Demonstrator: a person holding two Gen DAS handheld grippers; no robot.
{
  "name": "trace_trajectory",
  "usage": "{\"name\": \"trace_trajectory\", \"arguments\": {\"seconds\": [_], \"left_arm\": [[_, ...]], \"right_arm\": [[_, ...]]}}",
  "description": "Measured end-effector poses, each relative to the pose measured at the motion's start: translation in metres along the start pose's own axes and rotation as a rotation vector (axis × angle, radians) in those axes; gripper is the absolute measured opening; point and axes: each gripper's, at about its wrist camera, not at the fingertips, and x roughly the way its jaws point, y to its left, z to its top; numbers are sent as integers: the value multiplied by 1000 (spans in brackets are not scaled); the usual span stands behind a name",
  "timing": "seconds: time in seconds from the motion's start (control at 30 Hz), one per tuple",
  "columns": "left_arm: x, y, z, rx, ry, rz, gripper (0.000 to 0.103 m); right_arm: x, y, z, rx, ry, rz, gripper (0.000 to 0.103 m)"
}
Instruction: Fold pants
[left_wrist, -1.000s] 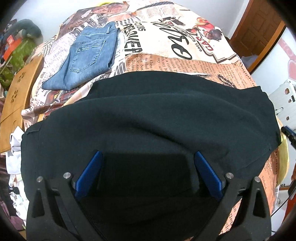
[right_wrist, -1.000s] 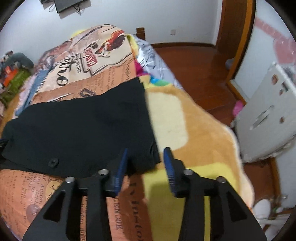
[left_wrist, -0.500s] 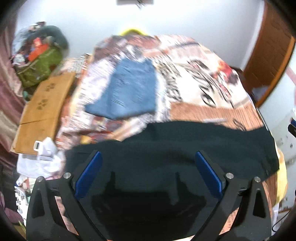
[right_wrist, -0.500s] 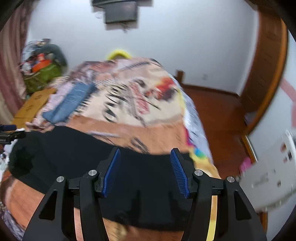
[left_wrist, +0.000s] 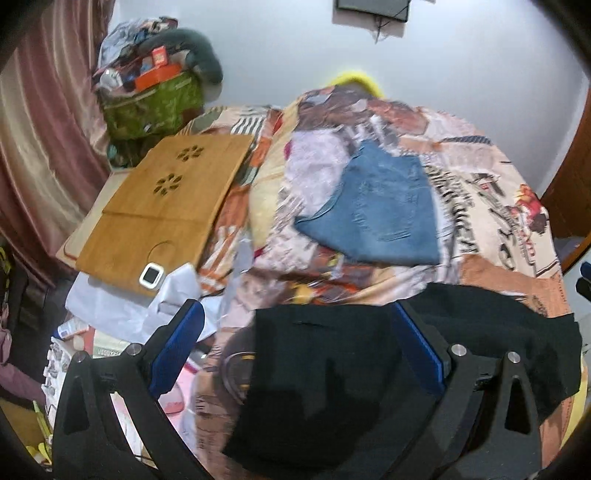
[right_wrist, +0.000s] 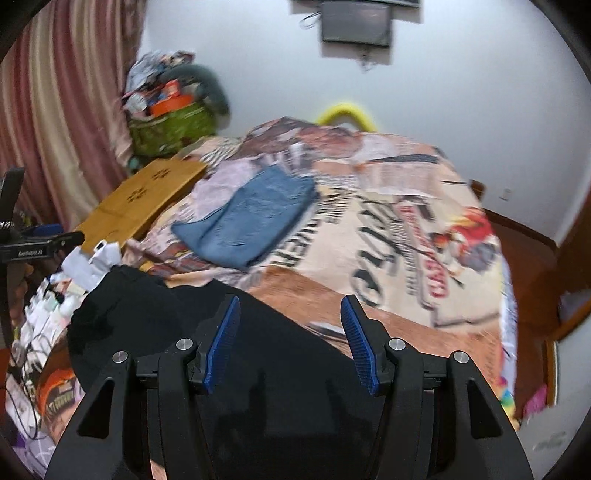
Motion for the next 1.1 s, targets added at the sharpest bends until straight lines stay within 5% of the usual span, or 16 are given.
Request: {"name": "trace_trajectory", "arguments": {"seconds": [0.2,0.43,0.6,0.8,0.83,0.9,0.97,1.1], "left_arm": [[40,32,-11,-9,88,11,101],[88,40,-28,-90,207,-112,101],[116,24,-35,-77,285,-176,83],[129,11,-46,-73,320,-240,74],[128,11,-46,-74,311,-233,73],[126,9,-48,-76,307,-246,53],[120,6,-49,-65,296,-234,46],[110,4,-49,-23,249,-146,20]], "right_arm": [[57,22,14,-36,98,84,53],[125,41,18,-58,239,160,53],[166,50,20,-67,318,212,53],[200,60,19,-68,402,263,52],[203,61,18,-72,410,272,48],[210,65,16,-90,441,283,37],[214,71,14,-129,452,285,10],[209,75,13,-159,405,266,5]]}}
